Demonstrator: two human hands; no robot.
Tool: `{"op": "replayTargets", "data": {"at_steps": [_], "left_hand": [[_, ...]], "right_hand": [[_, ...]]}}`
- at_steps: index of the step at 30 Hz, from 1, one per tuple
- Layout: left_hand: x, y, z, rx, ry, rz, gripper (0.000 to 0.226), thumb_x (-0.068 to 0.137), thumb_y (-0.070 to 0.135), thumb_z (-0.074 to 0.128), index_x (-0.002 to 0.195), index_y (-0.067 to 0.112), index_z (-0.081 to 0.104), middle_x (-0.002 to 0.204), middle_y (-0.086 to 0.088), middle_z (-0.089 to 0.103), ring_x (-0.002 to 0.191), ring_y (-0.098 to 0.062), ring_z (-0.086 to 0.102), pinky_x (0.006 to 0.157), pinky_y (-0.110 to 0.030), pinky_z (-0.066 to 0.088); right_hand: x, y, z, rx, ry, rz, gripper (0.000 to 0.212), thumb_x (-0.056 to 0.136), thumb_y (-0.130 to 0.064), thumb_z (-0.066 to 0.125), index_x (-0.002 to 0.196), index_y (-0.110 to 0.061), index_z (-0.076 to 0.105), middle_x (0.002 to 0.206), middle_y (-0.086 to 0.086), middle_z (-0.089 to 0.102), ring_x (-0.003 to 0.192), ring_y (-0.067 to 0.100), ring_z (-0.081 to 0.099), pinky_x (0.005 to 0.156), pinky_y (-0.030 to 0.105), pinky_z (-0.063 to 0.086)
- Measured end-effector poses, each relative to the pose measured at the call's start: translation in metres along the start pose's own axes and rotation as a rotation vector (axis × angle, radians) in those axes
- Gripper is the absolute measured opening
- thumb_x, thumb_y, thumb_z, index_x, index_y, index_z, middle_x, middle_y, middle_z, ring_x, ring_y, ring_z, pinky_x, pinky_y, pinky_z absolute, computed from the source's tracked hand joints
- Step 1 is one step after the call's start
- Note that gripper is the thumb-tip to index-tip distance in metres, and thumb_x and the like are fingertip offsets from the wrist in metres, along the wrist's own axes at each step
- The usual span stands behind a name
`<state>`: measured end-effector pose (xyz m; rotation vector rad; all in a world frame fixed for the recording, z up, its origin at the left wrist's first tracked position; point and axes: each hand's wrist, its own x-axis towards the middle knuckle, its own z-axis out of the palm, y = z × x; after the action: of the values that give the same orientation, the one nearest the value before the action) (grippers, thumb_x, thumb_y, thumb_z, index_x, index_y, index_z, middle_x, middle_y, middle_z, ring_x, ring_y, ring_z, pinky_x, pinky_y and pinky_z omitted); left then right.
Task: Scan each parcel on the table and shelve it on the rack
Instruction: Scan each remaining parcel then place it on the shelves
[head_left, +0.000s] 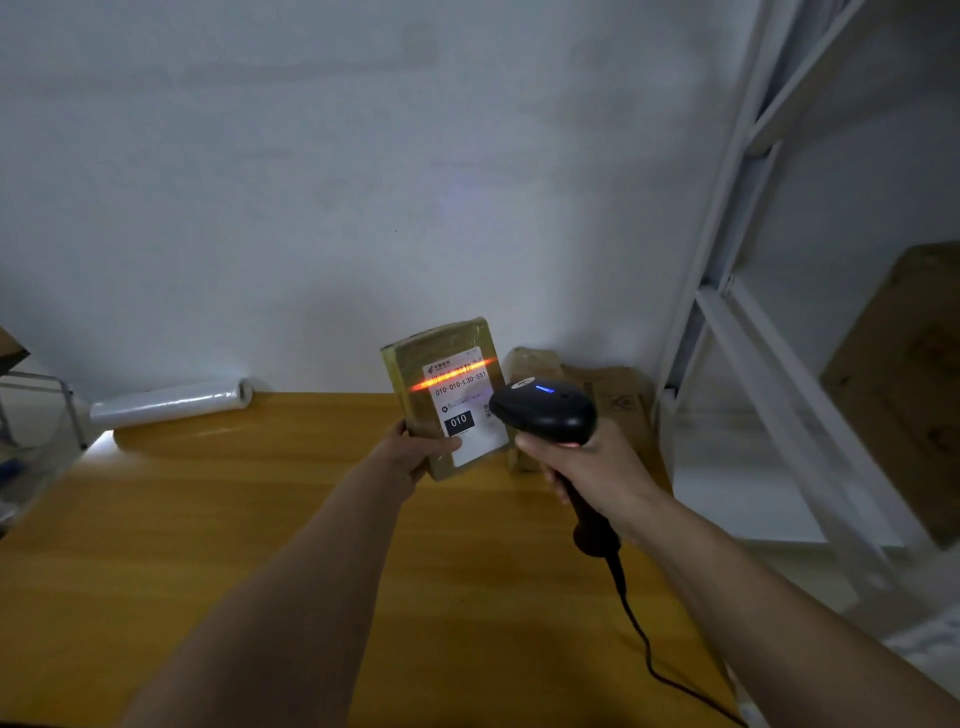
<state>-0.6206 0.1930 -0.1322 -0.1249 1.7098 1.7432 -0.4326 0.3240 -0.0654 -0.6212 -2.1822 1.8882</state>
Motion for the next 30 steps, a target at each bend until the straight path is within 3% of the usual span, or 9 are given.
{"op": "replayTargets", "data": {"at_steps": [3,6,9,12,16,20,23,25,30], "left_hand": [[-0.011,-0.005,0.009,-0.010,-0.033,-0.001,0.071,0.070,-0.011,0.076,0.134,0.006,0.049,0.128,-0.015,0.061,0.119,-0.038,0.056,0.092,-0.046,0.052],[-0.026,-0.017,0.014,0.013,-0.109,-0.046,0.069,0.069,-0.007,0.078,0.132,0.008,0.052,0.127,-0.015,0.062,0.110,-0.036,0.061,0.081,-0.045,0.057],[-0.036,-0.041,0.014,0.004,-0.247,-0.081,0.081,0.062,-0.009,0.082,0.136,0.006,0.049,0.127,-0.020,0.062,0.112,-0.042,0.061,0.088,-0.055,0.053],[-0.049,-0.063,0.017,0.063,-0.406,-0.095,0.086,0.058,-0.002,0.083,0.136,0.008,0.047,0.127,-0.023,0.062,0.112,-0.047,0.059,0.096,-0.065,0.044],[-0.065,-0.083,0.021,0.159,-0.640,-0.135,0.084,0.062,0.004,0.084,0.137,0.008,0.047,0.128,-0.022,0.061,0.116,-0.043,0.059,0.093,-0.055,0.050],[-0.083,-0.092,0.033,0.203,-0.640,-0.190,0.100,0.051,0.004,0.090,0.139,0.017,0.043,0.126,-0.016,0.065,0.115,-0.039,0.061,0.094,-0.055,0.049],[-0.109,-0.105,0.038,0.255,-0.677,-0.249,0.114,0.041,0.006,0.095,0.140,0.018,0.040,0.119,-0.011,0.069,0.108,-0.034,0.066,0.081,-0.048,0.057],[-0.131,-0.120,0.040,0.299,-0.728,-0.282,0.121,0.036,0.008,0.098,0.141,0.021,0.038,0.122,-0.011,0.068,0.112,-0.034,0.064,0.084,-0.049,0.056],[-0.197,-0.153,0.053,0.376,-0.747,-0.220,0.103,0.045,0.009,0.093,0.134,0.023,0.044,0.117,-0.007,0.070,0.111,-0.031,0.063,0.092,-0.050,0.053]], "right_hand": [[-0.007,0.004,-0.009,0.022,0.000,0.001,0.011,0.087,-0.026,0.071,0.084,-0.016,0.066,0.059,0.000,0.060,0.049,0.006,0.055,0.053,0.019,0.048],[-0.016,0.011,-0.020,0.066,-0.026,0.011,0.012,0.085,-0.026,0.072,0.092,-0.017,0.069,0.065,-0.001,0.068,0.054,0.005,0.060,0.056,0.017,0.050],[-0.027,0.019,-0.030,0.122,-0.027,0.017,0.014,0.083,-0.023,0.074,0.095,-0.016,0.071,0.068,-0.001,0.071,0.058,0.004,0.062,0.059,0.015,0.052],[-0.042,0.025,-0.036,0.183,0.035,0.052,0.011,0.081,-0.023,0.076,0.085,-0.013,0.072,0.063,-0.003,0.068,0.057,0.006,0.060,0.061,0.017,0.052],[-0.079,0.029,-0.043,0.262,0.114,0.068,0.013,0.079,-0.022,0.078,0.078,-0.010,0.072,0.064,0.003,0.064,0.058,0.012,0.057,0.065,0.025,0.049],[-0.120,0.032,-0.050,0.298,0.317,0.064,0.021,0.079,-0.020,0.078,0.085,-0.002,0.071,0.064,0.005,0.065,0.054,0.011,0.058,0.059,0.021,0.051],[-0.157,0.041,-0.050,0.331,0.471,0.065,0.020,0.080,-0.023,0.078,0.073,-0.007,0.068,0.058,0.005,0.061,0.052,0.013,0.056,0.062,0.026,0.049],[-0.185,0.051,-0.046,0.369,0.556,0.087,0.021,0.079,-0.024,0.079,0.068,-0.011,0.067,0.058,0.005,0.060,0.053,0.015,0.055,0.063,0.029,0.047],[-0.261,0.070,-0.039,0.467,0.777,0.099,0.018,0.080,-0.015,0.076,0.069,-0.009,0.064,0.056,0.006,0.055,0.051,0.017,0.051,0.060,0.030,0.044]]}}
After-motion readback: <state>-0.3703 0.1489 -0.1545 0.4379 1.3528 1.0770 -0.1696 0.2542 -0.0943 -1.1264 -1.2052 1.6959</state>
